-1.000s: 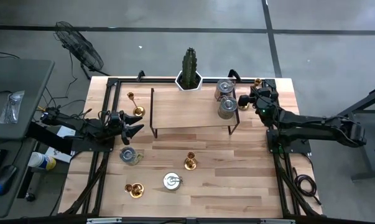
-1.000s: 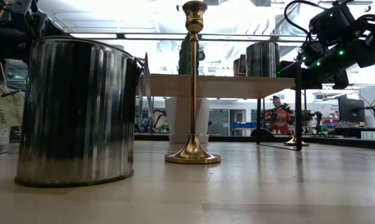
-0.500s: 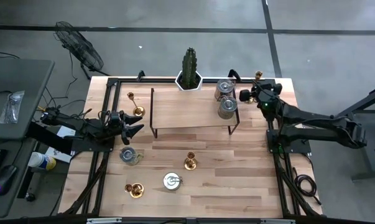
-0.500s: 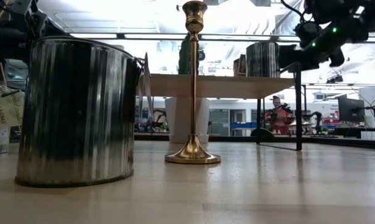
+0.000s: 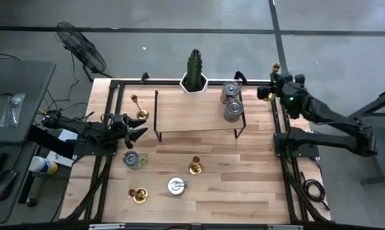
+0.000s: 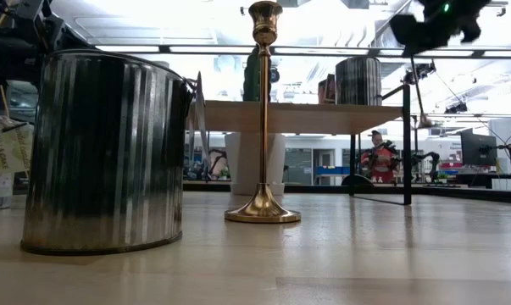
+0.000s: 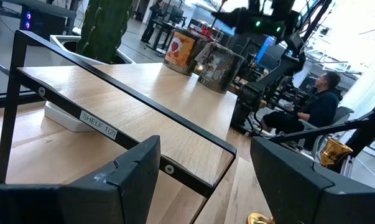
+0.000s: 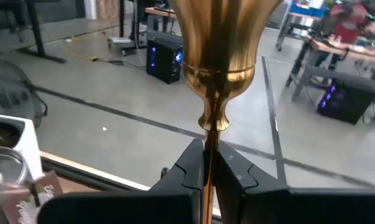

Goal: Pick & Place candle stick holders
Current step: Put the gold candle holder on the shelf

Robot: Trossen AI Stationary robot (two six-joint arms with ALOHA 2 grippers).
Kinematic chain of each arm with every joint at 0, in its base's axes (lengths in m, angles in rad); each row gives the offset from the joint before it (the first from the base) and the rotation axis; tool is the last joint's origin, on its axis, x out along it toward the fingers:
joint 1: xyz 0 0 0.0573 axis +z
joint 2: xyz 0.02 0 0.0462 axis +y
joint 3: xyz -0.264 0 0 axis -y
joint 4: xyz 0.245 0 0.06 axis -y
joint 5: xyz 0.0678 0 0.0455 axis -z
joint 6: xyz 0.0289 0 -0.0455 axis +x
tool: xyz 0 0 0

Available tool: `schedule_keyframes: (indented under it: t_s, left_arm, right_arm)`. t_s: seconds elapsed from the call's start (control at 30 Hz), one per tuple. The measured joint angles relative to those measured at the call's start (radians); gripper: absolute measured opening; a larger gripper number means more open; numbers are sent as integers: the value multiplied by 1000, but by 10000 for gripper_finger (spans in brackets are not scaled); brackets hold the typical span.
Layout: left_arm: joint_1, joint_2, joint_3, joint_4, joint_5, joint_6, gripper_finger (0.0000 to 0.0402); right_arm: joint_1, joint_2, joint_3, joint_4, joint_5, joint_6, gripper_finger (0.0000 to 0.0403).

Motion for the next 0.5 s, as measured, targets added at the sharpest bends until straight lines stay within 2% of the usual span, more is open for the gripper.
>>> schedule_keyframes:
  t_s: [0.17, 0.37, 0.5]
  left_arm:
    - [0, 0, 0, 0, 0, 0, 245]
    - [0, 0, 0, 0, 0, 0, 245]
    - [0, 0, 0, 0, 0, 0, 245]
  right_arm:
    - [0, 8, 136, -78, -129, -41, 7]
    - [29, 37, 221, -106, -266, -103, 6]
    - [77, 65, 277, -107, -283, -110, 6]
